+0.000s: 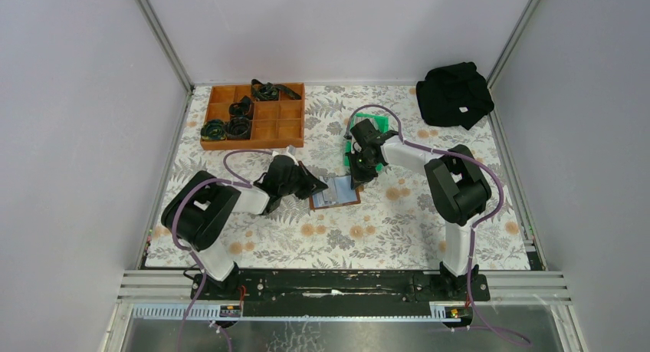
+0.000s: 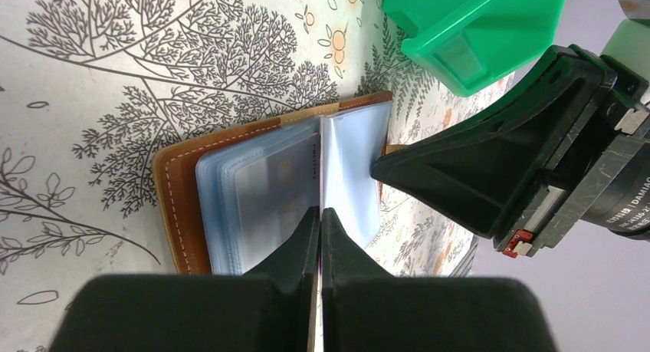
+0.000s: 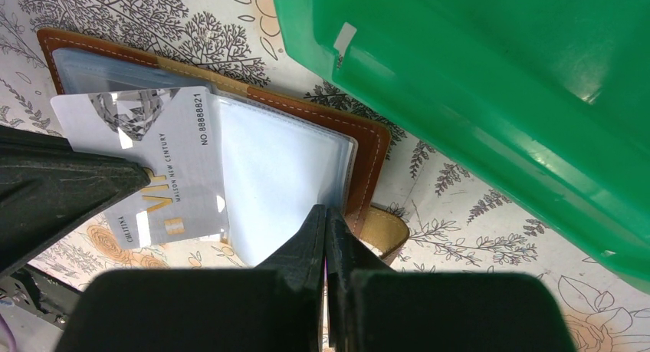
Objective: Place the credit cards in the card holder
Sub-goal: Insert the credit card into the card holder.
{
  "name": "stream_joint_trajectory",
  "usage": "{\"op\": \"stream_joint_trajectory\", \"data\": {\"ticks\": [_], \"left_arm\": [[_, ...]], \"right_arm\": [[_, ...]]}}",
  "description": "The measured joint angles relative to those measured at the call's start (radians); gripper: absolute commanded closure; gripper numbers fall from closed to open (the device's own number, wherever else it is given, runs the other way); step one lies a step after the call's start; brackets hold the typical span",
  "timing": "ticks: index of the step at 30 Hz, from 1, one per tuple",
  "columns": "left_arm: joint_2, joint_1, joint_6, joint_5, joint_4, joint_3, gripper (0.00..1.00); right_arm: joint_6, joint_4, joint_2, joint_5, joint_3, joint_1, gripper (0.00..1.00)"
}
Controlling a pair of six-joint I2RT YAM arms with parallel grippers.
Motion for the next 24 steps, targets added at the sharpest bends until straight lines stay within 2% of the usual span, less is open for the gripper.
{"op": "stream_joint_trajectory", "data": {"ticks": [24], "left_arm": [[0.026, 0.000, -0.034, 0.018, 0.077, 0.006, 1.00]], "right_arm": [[0.000, -0.002, 0.004, 0.000, 0.003, -0.002, 1.00]]}}
